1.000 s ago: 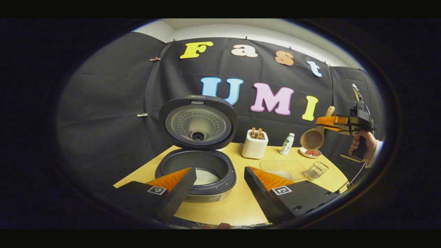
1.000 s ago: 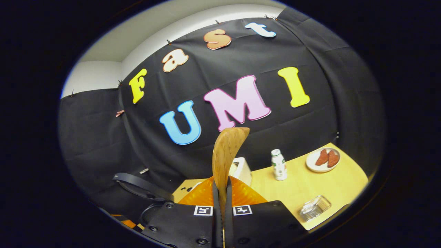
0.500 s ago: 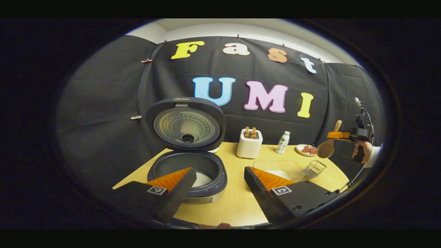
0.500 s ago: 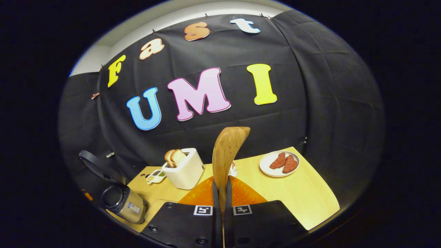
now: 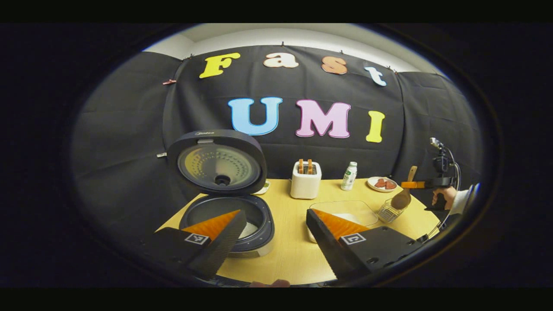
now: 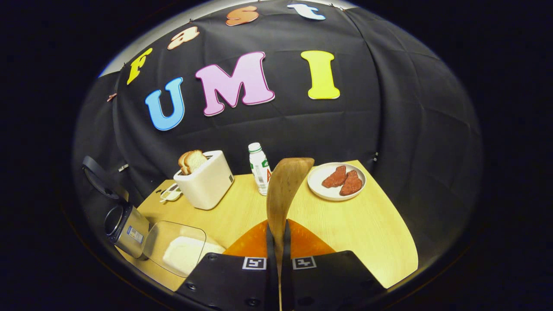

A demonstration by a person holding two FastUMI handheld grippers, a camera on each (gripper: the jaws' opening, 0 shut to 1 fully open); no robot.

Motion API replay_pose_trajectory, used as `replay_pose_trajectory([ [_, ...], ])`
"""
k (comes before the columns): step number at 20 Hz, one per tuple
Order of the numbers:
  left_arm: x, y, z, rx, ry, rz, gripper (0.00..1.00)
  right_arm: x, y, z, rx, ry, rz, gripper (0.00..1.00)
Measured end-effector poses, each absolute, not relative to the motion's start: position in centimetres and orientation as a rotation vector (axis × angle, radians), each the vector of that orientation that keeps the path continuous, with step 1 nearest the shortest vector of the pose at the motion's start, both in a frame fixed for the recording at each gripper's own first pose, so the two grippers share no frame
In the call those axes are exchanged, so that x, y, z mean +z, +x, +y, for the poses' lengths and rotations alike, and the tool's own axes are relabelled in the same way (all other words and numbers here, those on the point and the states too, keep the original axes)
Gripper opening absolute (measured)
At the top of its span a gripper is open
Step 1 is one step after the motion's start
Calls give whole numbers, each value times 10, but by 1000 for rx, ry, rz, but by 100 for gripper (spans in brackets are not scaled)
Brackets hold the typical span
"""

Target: Close the left gripper, press the button to open the rice cooker; take a wooden spoon from the chopstick holder with the right hand, scoop a spoonful of rice and pour it into the rice cooker, then put the wooden spoon back into the chopstick holder.

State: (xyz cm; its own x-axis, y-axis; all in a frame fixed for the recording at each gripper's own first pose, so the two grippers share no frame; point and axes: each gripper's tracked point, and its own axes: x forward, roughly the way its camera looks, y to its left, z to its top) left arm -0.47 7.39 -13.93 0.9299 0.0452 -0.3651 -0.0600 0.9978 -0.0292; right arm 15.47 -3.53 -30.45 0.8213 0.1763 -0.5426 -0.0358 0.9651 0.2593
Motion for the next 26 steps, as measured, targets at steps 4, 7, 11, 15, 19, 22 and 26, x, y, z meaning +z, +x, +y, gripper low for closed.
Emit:
replay_pose_trajectory([
  [4, -135, -8, 72, 59, -30, 384, 98, -332, 158, -34, 100, 327, 645, 8],
  [7, -134, -9, 71, 61, -23, 388, 98, -350, 155, -38, 69, 380, 680, 9],
  [11, -130, -9, 69, 62, -19, 379, 95, -359, 153, -41, 50, 436, 699, 13],
  [15, -128, -9, 68, 65, -35, 371, 95, -356, 154, -53, 3, 498, 695, 22],
  [19, -119, -7, 68, 66, -36, 346, 95, -353, 148, -60, -18, 497, 702, 29],
  [22, -110, -4, 67, 62, -28, 324, 95, -348, 142, -67, -39, 494, 707, 74],
  [26, -80, 4, 70, 68, -22, 257, 95, -330, 129, -81, -128, 499, 700, 98],
])
